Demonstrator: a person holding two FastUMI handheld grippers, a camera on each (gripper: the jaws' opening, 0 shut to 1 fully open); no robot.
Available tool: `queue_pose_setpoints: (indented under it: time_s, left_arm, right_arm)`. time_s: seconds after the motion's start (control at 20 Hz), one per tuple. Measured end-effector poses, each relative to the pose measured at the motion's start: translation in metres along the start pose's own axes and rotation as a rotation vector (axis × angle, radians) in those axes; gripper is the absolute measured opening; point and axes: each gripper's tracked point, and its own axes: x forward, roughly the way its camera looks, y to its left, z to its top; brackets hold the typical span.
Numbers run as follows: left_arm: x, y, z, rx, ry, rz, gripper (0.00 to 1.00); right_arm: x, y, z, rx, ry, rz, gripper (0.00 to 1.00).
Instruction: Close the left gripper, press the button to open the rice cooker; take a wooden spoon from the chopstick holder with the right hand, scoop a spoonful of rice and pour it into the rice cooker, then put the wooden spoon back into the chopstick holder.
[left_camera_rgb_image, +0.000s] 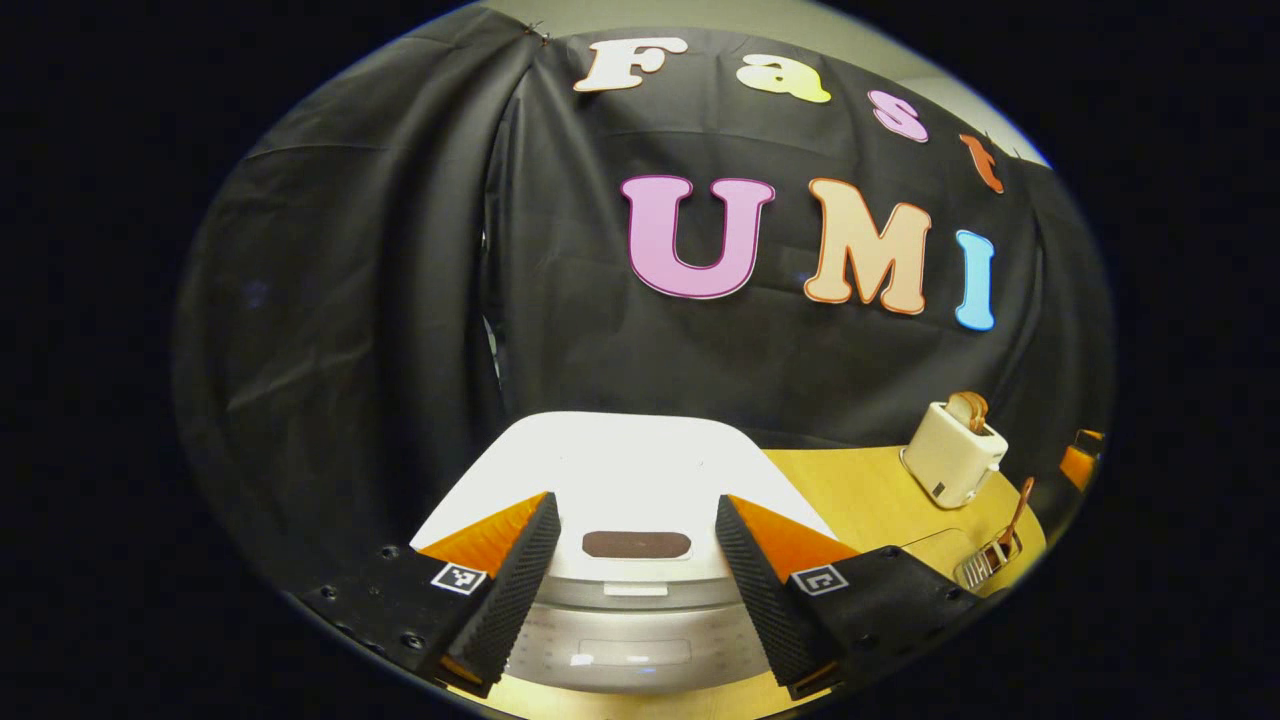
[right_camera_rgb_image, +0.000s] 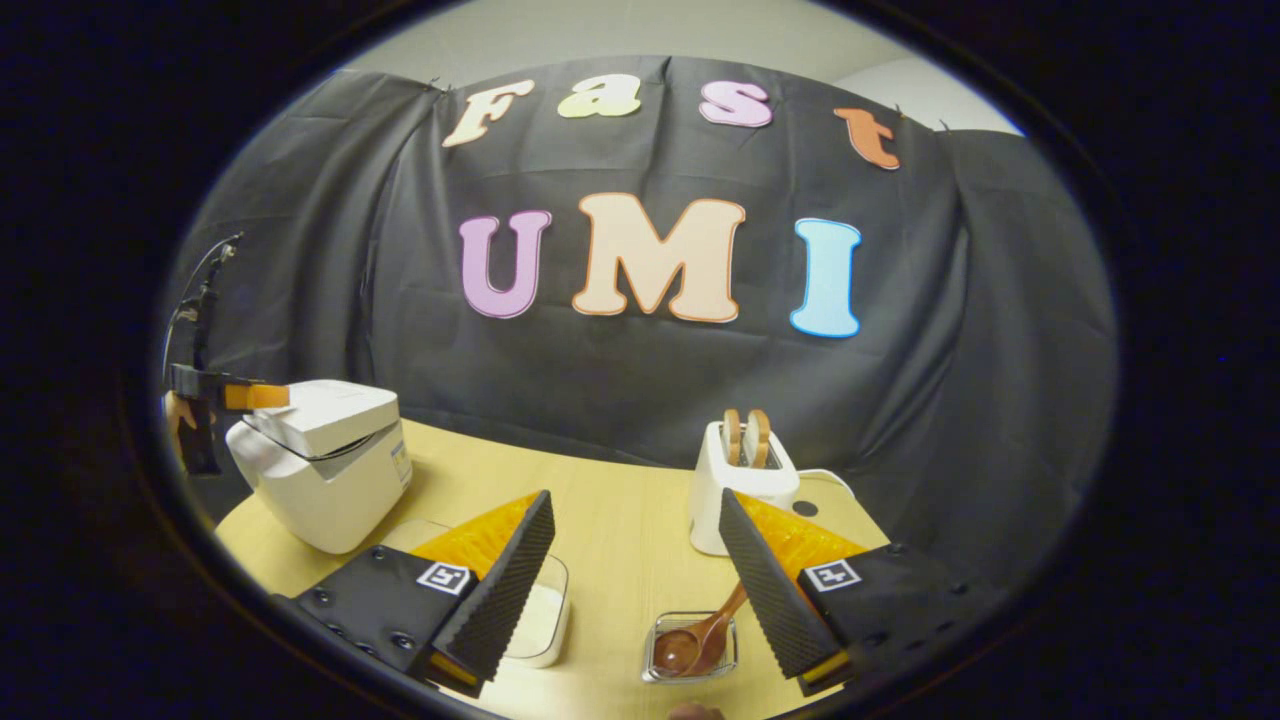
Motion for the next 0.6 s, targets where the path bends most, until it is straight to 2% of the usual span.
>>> queue_pose_setpoints:
  time_s: [0.5, 0.6]
  left_arm:
    - [0.006, 0.005, -0.038, 0.047, 0.086, 0.011, 0.94]
    - [0.006, 0.003, -0.033, 0.044, 0.053, 0.006, 0.96]
  right_arm:
    - [0.002, 0.007, -0.001, -0.003, 0.007, 0.010, 1.00]
    - [0.003, 0.009, -0.001, -0.003, 0.007, 0.011, 1.00]
